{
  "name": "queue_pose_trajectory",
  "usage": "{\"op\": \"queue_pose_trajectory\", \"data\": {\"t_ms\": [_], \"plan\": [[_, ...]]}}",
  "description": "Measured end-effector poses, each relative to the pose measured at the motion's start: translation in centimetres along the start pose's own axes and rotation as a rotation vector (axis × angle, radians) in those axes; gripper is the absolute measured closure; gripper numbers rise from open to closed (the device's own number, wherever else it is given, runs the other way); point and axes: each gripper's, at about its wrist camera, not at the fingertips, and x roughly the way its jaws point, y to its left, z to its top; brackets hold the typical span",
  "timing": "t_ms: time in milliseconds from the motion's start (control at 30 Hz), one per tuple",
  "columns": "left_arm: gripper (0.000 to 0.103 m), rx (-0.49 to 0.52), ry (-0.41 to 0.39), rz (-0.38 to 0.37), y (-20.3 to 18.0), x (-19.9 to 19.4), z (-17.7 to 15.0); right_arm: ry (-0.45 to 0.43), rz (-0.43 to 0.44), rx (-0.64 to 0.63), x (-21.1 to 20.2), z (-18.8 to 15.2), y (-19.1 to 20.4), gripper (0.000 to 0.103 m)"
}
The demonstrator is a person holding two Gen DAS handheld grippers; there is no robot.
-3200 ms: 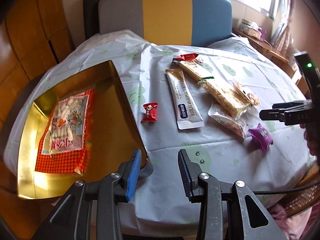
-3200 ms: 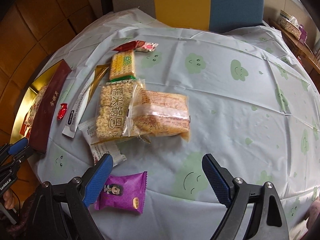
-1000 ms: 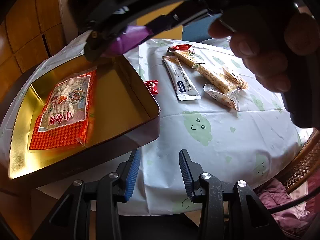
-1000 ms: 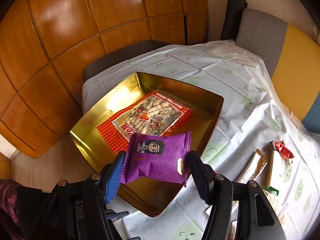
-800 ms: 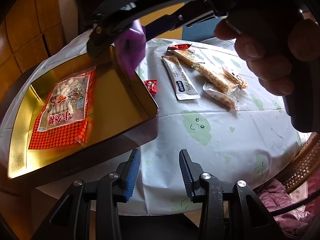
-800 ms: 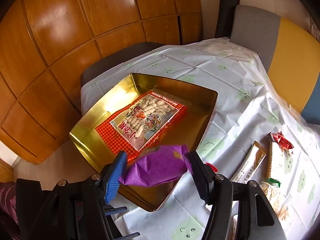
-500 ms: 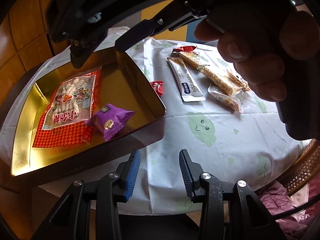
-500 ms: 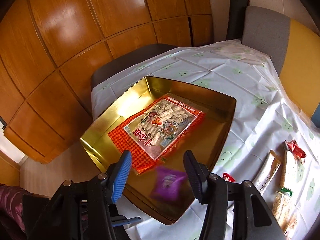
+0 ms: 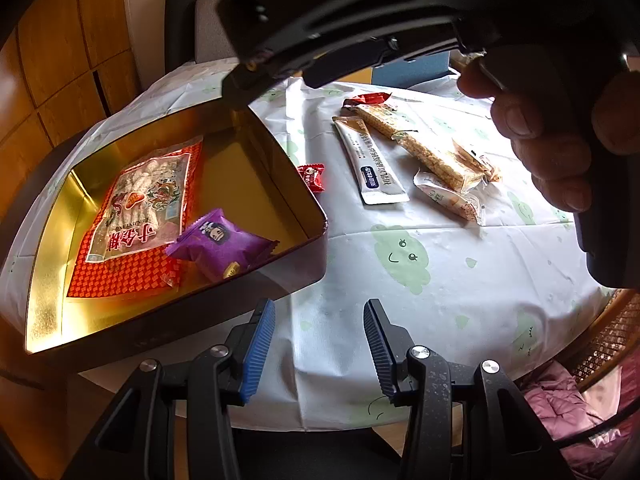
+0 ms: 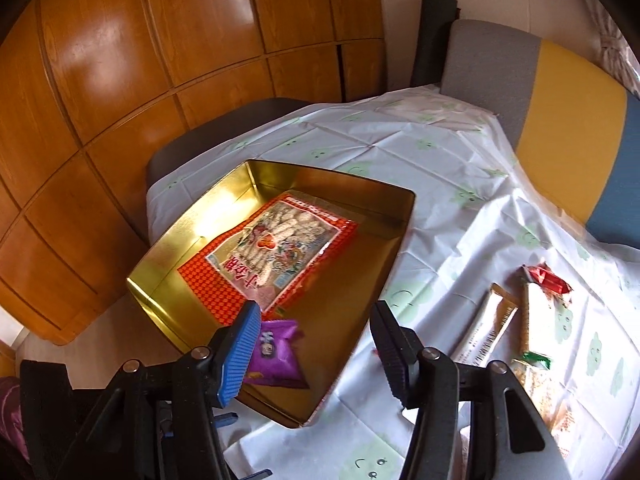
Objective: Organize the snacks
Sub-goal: 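Carry the purple packet into the gold tray and open the right gripper, then move the left gripper to the red-wrapped candy and grasp it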
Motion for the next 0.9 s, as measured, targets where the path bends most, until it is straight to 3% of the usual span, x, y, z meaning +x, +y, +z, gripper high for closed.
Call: {"op": "queue_pose_trajectory", "data": {"t_ms": [333, 500, 900], "plan": [[0.056, 0.030, 0.004, 0.001, -0.7, 0.0, 0.1, -0.009, -0.120, 0.000, -1.5, -2.5, -1.8, 0.045], [0.047, 0.043, -0.006, -0.005, -1.1, -0.3, 0.5, 0.005, -0.219, -0.005, -2.3, -4.3, -3.1, 0.045], [0.047, 0.065, -0.041, -0.020, -2.4, -1.5, 3.8, 0.023, -0.394, -0.025, -5.5, -8.6, -6.8, 0.042]]}}
